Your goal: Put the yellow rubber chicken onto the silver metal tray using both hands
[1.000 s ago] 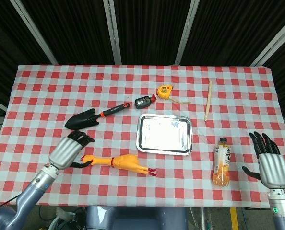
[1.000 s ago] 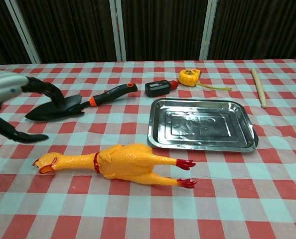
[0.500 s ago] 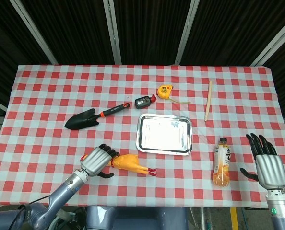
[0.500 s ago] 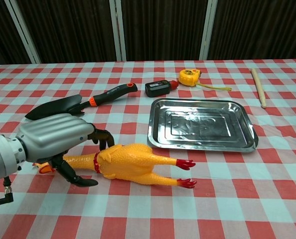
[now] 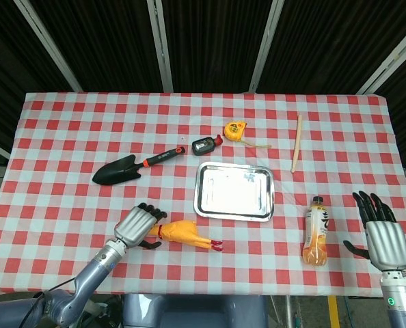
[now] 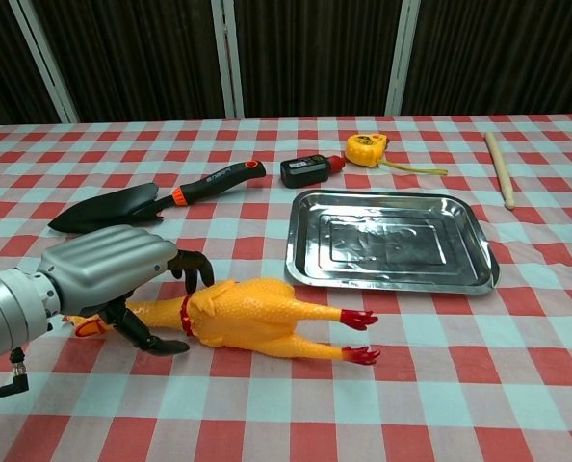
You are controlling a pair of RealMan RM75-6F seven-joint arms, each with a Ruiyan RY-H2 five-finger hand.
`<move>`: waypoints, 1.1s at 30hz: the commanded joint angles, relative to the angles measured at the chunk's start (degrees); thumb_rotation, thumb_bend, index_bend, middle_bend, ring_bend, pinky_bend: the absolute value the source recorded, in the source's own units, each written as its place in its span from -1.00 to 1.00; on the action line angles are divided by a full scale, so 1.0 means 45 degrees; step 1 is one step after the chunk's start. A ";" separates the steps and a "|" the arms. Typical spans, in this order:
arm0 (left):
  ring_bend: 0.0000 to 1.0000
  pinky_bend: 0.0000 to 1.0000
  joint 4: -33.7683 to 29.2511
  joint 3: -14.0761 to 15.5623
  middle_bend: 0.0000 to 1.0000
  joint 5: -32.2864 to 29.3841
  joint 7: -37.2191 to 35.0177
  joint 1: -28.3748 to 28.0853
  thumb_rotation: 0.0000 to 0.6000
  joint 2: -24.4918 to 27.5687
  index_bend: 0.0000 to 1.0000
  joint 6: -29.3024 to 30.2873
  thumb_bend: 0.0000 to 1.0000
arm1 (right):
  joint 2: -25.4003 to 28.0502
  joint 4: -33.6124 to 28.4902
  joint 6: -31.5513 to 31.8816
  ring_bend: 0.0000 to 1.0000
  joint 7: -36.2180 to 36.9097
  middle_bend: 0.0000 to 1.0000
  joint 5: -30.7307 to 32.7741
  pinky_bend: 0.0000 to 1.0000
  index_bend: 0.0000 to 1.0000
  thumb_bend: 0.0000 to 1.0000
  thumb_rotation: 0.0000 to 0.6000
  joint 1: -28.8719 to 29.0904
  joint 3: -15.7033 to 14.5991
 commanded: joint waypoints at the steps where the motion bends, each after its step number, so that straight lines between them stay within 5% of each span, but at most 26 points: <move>1: -0.40 -0.35 0.0104 0.0015 -0.28 -0.0031 -0.0157 -0.0065 1.00 -0.0117 -0.39 0.0001 -0.52 | 0.0020 -0.0015 -0.0005 -0.98 -0.0001 -0.83 0.0061 -0.70 -1.00 -0.70 1.00 -0.0026 0.0002; 10: 0.00 0.09 0.0390 0.0135 0.18 0.0622 -0.1404 -0.0221 1.00 -0.0334 0.11 0.0304 0.07 | 0.0070 -0.0044 -0.0010 -0.98 0.0028 -0.83 0.0190 -0.70 -1.00 -0.70 1.00 -0.0101 -0.0005; 16: 0.07 0.18 0.0742 0.0324 0.24 0.2112 -0.3301 -0.0296 1.00 -0.0161 0.18 0.1244 0.10 | 0.0162 -0.0162 -0.0030 -0.98 -0.0030 -0.83 0.0045 -0.70 -1.00 -0.70 1.00 0.0006 0.0047; 33: 0.07 0.18 -0.0991 -0.2234 0.25 0.1156 -0.2882 -0.2482 1.00 0.1950 0.19 0.0008 0.14 | 0.2968 -0.2785 -0.1693 -0.98 0.3153 -0.83 -0.1960 -0.70 -1.00 -0.70 1.00 0.1841 0.0394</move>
